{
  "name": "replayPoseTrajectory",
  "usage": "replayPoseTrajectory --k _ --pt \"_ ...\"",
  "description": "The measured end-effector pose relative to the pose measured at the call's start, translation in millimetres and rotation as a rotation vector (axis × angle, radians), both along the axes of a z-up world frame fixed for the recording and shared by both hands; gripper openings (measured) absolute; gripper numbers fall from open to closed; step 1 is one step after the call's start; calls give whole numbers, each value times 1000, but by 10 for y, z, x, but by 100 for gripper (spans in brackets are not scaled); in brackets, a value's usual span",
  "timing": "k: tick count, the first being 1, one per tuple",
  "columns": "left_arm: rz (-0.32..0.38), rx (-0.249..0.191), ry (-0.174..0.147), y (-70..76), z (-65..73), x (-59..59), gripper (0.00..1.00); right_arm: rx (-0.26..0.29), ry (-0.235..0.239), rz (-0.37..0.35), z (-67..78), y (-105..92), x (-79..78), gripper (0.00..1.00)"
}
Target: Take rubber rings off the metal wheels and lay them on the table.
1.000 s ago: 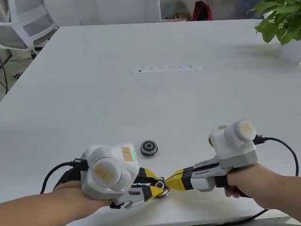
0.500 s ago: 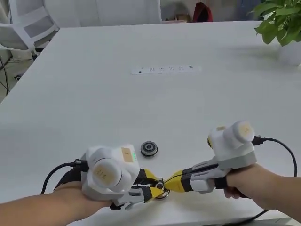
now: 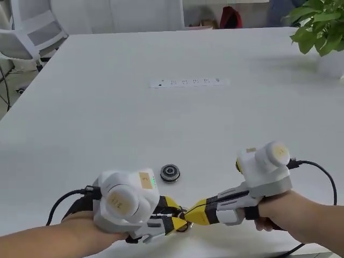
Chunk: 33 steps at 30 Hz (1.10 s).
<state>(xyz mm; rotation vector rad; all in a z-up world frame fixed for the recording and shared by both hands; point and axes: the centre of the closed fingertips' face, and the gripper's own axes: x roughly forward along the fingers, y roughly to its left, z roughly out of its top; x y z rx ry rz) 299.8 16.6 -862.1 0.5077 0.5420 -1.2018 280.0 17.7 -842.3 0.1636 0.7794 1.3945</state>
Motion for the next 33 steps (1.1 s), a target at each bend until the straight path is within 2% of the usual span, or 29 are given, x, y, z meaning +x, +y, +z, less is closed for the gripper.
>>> replayPoseTrajectory --k 2,7,16,18,22,28,33 --pt "-1 -1 -5 2 -8 10 12 -15 -10 -8 -28 -20 21 0" --pt "-8 1 -11 7 -26 38 13 -11 -12 -36 -22 -49 74 0" --pt "-10 -12 18 26 -32 50 17 -16 -20 -39 -20 -53 85 0" --pt "-15 -11 15 10 80 -76 18 -14 -21 -39 -13 -49 85 0" --pt "-17 -32 28 -10 207 -173 23 -11 -20 -39 1 -46 84 0" --pt "-16 -68 36 -21 349 -236 27 4 -17 -43 43 -49 89 0" --pt "2 -103 49 9 456 -243 32 20 -16 -46 90 -49 98 0"
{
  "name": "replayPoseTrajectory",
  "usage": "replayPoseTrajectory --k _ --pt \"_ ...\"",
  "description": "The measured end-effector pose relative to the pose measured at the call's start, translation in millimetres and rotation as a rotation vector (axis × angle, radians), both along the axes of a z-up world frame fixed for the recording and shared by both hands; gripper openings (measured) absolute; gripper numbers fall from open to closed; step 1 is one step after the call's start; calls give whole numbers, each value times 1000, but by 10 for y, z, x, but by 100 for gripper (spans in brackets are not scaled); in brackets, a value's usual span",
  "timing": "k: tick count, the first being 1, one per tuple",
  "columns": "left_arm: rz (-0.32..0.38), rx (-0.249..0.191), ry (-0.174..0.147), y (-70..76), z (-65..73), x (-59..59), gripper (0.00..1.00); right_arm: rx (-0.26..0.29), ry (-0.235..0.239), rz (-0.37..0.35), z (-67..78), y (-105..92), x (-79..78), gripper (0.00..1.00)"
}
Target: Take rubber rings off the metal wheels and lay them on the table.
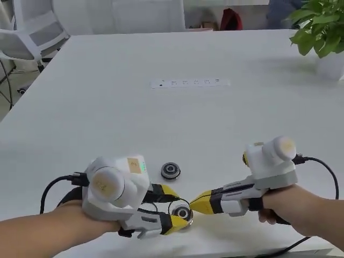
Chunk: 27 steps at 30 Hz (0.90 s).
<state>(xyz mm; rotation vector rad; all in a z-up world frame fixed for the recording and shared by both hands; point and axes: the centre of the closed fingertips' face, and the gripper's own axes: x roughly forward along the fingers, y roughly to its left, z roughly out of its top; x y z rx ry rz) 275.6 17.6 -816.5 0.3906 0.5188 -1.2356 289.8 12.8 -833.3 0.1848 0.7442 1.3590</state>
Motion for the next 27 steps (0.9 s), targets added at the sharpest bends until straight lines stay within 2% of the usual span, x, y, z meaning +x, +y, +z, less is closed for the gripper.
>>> replayPoseTrajectory --k 8,13,17,27 --pt "22 -26 7 119 107 9 39 22 1 5 89 11 1 0" --pt "23 -31 -5 177 165 18 42 39 -1 -5 156 1 20 0" --pt "30 -54 1 214 238 18 45 53 -3 -8 216 7 26 0" --pt "52 -83 1 363 363 15 53 73 -17 -4 366 87 43 0"
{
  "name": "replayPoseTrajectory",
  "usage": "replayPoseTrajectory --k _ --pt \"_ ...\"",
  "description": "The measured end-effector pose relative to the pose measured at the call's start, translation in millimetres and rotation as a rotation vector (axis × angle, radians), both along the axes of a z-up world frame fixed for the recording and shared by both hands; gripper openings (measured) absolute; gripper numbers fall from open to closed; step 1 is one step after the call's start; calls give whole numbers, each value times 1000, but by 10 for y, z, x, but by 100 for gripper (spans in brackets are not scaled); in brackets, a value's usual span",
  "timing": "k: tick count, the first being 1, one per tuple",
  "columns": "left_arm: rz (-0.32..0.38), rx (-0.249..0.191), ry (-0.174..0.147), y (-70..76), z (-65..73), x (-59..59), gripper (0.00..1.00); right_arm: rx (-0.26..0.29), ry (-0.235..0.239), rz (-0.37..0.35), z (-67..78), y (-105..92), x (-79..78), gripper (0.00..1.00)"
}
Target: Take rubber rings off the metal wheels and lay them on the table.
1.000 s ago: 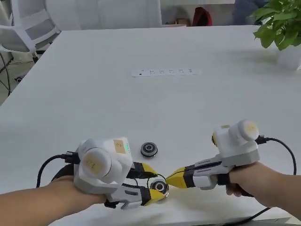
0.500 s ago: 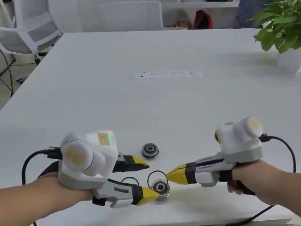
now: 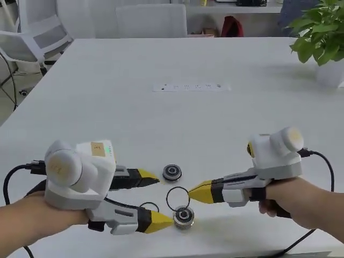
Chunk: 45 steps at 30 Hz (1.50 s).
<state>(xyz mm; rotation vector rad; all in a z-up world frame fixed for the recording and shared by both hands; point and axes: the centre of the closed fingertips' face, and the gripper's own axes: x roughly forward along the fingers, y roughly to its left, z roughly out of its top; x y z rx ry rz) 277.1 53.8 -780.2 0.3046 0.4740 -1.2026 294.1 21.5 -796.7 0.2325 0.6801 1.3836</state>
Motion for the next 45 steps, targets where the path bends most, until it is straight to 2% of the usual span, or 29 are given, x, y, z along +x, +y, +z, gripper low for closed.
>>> replayPoseTrajectory --k 9,18,20,22,28,37,45 --pt "58 -25 -5 236 77 37 57 14 -7 21 88 165 50 0" --pt "126 -34 -7 483 104 73 60 7 0 53 80 373 46 0" --pt "136 -36 -4 522 93 74 60 -3 9 60 55 419 35 0" --pt "141 -35 -4 547 83 70 60 -16 43 60 13 457 29 0" --pt "159 -36 5 627 54 57 61 -46 48 45 -112 521 76 0" --pt "188 -50 15 700 33 67 62 -86 100 27 -267 579 79 0" --pt "198 -46 21 758 -3 46 62 -133 127 28 -414 633 43 0"
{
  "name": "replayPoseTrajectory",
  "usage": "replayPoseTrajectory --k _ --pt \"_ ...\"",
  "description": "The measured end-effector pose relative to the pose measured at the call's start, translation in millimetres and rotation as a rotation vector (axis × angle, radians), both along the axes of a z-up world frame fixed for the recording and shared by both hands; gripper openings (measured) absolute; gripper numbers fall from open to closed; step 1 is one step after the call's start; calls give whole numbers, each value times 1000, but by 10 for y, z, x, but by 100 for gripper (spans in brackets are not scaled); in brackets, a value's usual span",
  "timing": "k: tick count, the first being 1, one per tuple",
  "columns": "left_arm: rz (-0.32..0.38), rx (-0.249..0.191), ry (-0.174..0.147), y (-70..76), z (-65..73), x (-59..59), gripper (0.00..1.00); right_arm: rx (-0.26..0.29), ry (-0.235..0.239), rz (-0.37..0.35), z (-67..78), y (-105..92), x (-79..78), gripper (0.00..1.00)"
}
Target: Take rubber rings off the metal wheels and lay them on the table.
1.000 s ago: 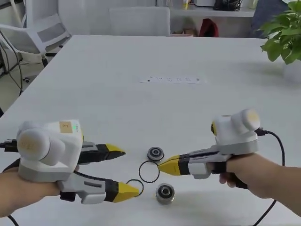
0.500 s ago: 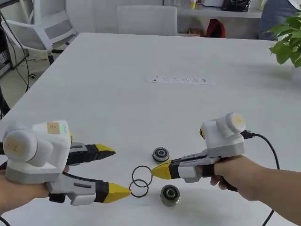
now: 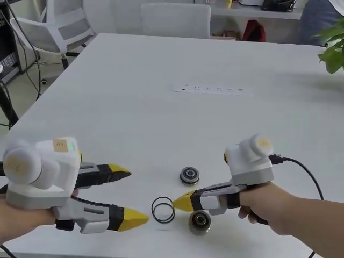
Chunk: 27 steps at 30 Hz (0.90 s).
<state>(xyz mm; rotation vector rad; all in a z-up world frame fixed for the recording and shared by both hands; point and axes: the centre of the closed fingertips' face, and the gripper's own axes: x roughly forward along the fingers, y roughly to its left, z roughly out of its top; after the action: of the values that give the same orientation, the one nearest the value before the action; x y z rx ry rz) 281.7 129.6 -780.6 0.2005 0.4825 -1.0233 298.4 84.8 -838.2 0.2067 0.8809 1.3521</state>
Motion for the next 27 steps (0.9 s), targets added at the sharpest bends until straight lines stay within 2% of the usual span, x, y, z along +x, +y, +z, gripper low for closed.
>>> replayPoseTrajectory --k 8,27 --pt "11 -1 7 32 -27 -14 62 -38 31 -33 -112 0 43 0" --pt "7 11 25 40 -98 -49 62 -87 43 -67 -239 -46 76 0"
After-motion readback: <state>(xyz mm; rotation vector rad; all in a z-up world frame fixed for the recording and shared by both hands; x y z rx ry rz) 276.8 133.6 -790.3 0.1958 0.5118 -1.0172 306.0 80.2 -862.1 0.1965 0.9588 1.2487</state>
